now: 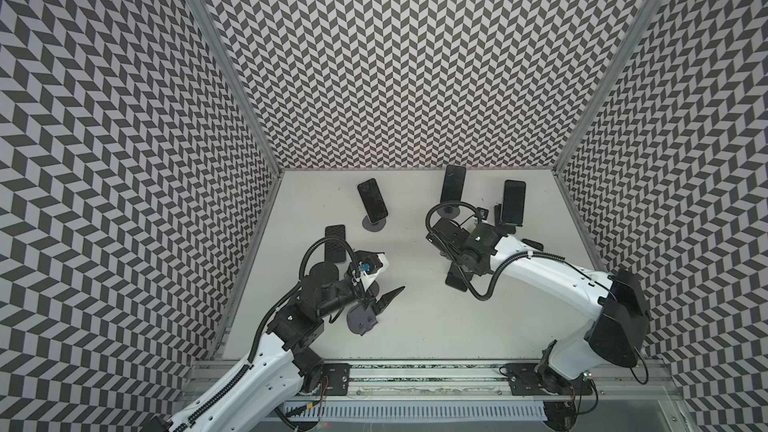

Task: Remove the phone from the phone stand

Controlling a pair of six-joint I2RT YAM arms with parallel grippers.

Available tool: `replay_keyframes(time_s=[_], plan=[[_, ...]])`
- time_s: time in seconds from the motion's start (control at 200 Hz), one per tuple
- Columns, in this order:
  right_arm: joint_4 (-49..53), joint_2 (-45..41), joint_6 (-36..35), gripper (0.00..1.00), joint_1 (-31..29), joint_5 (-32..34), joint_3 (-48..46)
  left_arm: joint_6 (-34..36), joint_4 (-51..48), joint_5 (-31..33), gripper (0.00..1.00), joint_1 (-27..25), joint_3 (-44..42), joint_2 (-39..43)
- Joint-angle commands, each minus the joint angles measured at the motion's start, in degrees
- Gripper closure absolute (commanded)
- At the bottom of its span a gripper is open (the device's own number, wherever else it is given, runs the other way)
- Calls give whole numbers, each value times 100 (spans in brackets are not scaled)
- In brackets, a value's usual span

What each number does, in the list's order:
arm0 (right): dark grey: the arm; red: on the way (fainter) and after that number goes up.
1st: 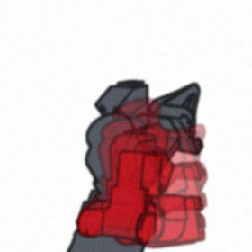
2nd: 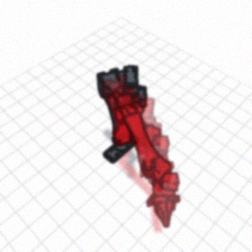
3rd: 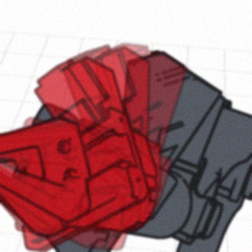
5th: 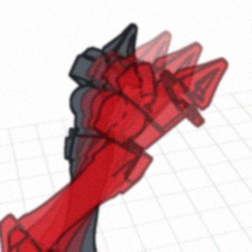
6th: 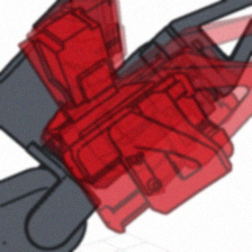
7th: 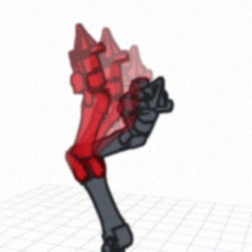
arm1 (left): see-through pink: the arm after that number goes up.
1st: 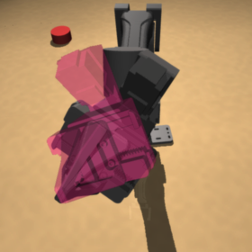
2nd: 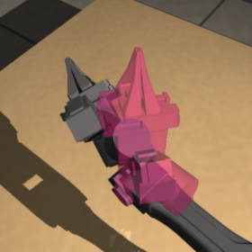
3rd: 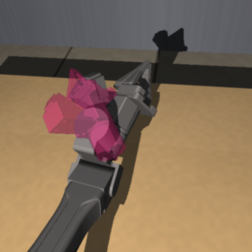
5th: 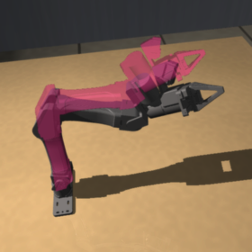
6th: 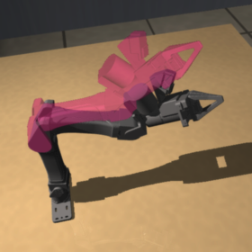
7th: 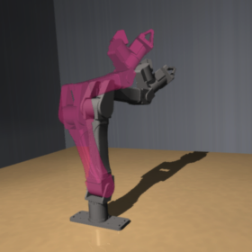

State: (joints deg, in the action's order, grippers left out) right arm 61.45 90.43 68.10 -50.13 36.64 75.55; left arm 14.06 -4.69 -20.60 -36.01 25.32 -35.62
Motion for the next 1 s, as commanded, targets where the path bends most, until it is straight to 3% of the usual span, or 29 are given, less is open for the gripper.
replay_keyframes(time_s=[0.0, 0.996], plan=[[-281, -35, 100, 0, -16, 244, -46, 57, 117, 35, 0, -29, 262, -63], [-1011, 96, -172, 2, 320, 252, -449, 400, 13, 352, 0, -28, 857, -271]])
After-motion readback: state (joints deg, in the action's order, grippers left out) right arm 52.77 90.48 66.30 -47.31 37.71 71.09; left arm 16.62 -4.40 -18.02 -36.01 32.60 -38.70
